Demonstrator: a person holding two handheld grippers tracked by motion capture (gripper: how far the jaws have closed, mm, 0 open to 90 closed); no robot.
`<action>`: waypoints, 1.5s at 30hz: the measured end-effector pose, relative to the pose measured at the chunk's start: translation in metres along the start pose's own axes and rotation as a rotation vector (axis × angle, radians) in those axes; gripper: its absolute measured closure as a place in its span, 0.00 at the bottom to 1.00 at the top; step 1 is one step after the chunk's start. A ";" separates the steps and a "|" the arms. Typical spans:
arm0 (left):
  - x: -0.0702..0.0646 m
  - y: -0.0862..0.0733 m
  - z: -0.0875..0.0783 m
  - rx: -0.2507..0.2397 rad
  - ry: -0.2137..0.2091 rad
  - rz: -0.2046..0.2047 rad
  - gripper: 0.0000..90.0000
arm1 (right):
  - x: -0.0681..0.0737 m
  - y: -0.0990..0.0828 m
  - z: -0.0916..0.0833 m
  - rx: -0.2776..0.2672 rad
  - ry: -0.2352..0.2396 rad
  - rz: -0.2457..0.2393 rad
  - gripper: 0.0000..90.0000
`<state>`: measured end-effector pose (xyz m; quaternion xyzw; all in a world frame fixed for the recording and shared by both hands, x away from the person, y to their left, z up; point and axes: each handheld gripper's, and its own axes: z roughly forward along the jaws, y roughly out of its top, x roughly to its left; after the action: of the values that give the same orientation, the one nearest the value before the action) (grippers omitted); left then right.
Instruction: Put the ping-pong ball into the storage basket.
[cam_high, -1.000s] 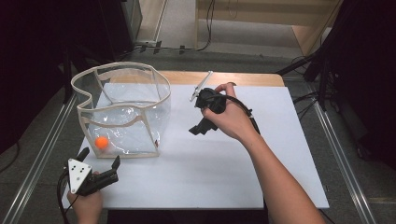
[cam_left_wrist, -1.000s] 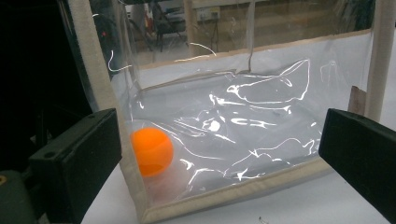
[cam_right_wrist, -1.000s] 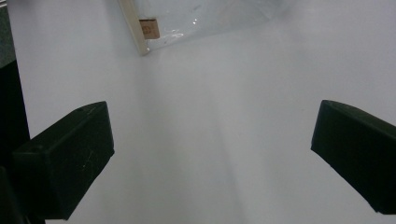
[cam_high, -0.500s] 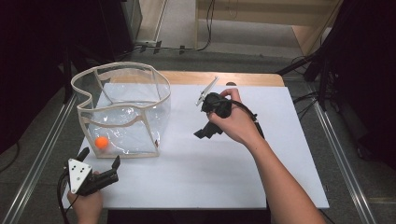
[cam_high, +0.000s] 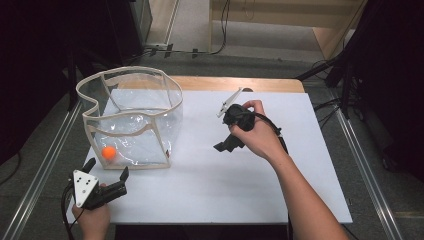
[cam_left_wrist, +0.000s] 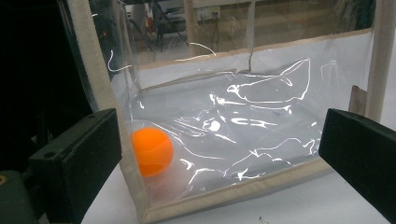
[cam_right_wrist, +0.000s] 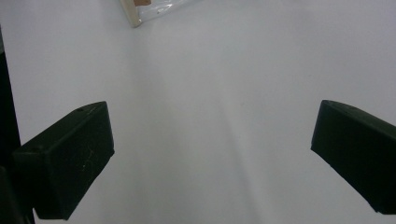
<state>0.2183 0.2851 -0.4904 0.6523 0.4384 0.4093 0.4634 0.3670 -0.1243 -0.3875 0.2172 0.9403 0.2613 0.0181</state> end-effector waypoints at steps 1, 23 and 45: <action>0.000 0.000 0.000 0.000 0.000 0.000 0.00 | 0.000 -0.002 0.000 -0.001 0.000 0.004 0.00; 0.000 0.000 0.000 0.001 0.001 0.002 0.00 | -0.006 -0.041 0.005 -0.038 0.002 0.059 0.00; 0.000 0.000 0.000 0.002 0.001 0.001 0.00 | -0.010 -0.081 0.007 -0.085 -0.003 0.126 0.00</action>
<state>0.2182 0.2848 -0.4905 0.6527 0.4386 0.4094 0.4626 0.3445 -0.1870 -0.4342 0.2754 0.9128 0.3015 0.0120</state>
